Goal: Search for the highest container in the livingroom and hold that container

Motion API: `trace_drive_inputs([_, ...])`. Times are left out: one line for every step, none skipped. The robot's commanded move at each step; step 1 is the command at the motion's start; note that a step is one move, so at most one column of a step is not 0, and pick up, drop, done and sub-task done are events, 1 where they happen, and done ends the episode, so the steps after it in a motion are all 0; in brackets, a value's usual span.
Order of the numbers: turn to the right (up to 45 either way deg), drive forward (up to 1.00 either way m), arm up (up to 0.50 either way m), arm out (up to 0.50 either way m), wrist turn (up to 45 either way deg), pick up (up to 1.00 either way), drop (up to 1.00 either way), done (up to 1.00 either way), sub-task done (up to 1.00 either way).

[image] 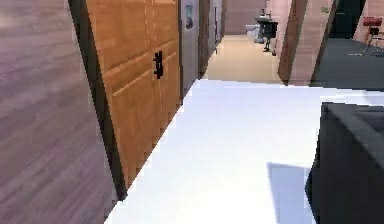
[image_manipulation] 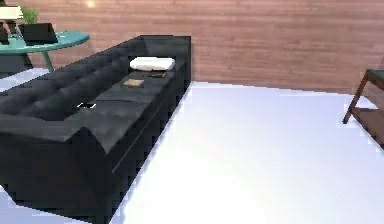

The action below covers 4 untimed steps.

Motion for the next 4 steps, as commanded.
trace_drive_inputs([0.0,0.35,0.0,0.0,0.0,0.0,0.0,0.0,0.0])
trace_drive_inputs([12.0,0.0,0.0,0.0,0.0,0.0,0.0,0.0,0.0])
trace_drive_inputs([0.0,1.0,0.0,0.0,0.0,0.0,0.0,0.0,0.0])
trace_drive_inputs([3.0,0.0,0.0,0.0,0.0,0.0,0.0,0.0,0.0])
